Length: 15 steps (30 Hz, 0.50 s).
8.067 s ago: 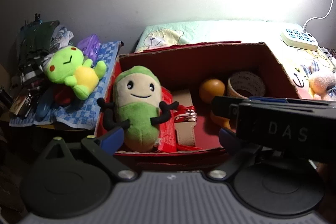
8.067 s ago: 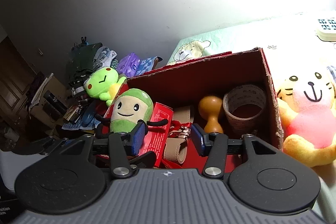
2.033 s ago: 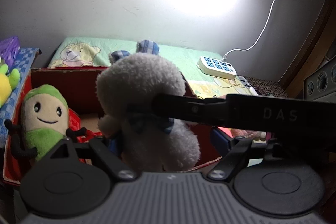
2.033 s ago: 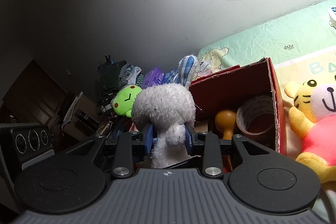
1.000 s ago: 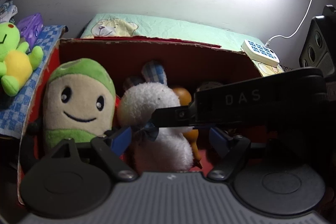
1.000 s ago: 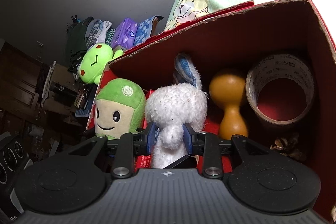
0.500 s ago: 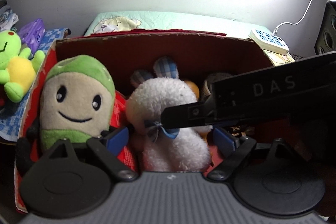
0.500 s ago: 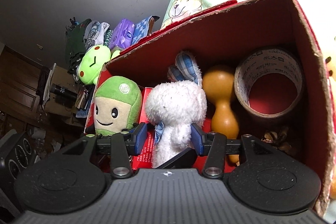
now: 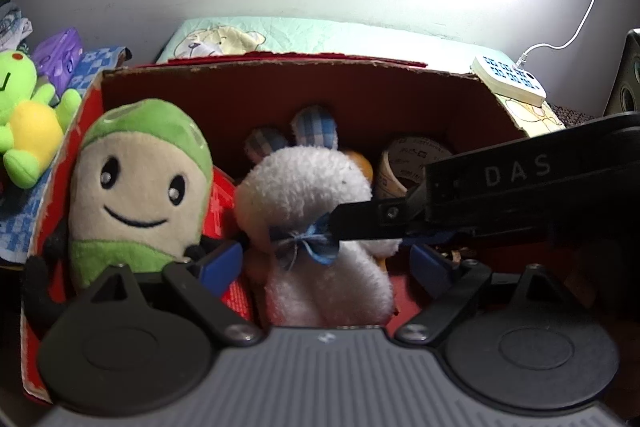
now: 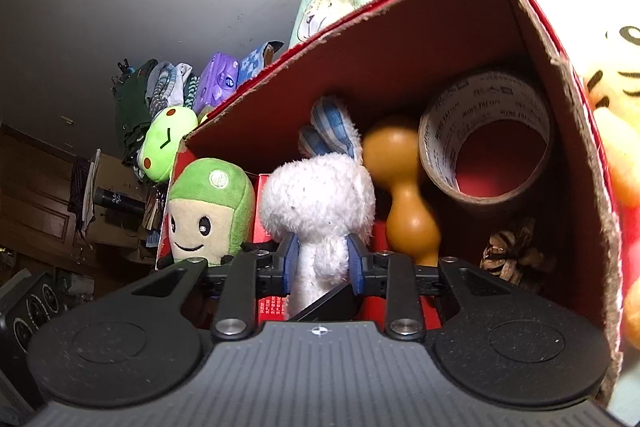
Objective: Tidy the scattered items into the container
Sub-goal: 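Lower the white bunny into the red box and open the right gripper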
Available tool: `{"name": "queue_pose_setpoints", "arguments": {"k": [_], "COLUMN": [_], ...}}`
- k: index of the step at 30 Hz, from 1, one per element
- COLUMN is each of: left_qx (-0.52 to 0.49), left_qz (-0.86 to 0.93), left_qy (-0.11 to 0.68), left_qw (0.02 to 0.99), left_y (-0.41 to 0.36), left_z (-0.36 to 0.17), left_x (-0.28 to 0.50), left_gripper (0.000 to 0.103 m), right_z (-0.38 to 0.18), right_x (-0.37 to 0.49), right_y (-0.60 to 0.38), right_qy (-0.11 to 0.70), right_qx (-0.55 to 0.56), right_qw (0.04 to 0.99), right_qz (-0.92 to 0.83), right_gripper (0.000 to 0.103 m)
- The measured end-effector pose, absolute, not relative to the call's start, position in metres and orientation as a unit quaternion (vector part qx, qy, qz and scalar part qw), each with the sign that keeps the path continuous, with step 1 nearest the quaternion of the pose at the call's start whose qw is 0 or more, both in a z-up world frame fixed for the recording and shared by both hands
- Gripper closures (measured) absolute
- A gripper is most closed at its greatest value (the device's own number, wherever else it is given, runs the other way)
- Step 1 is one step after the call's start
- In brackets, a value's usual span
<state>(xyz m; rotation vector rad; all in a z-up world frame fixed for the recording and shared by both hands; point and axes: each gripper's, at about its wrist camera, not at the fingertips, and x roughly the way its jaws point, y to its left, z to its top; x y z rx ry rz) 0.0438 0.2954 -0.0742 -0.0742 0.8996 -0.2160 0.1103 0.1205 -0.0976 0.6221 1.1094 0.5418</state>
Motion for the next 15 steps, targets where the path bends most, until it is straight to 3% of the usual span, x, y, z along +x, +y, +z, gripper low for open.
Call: {"name": "queue_pose_setpoints", "arguments": {"k": [15], "left_qx": [-0.017], "left_qz": [-0.090], "left_qy": [0.444], "left_qw": [0.891], "left_y": [0.2903], "left_z": [-0.0788], "left_x": [0.0438], "left_gripper": [0.006], "right_z": [-0.1012], "right_x": [0.1063], "right_y": [0.1203], "right_qy": [0.501], "right_qx": [0.285], "right_qw": [0.775], "right_qz": [0.258], "right_gripper": [0.068]}}
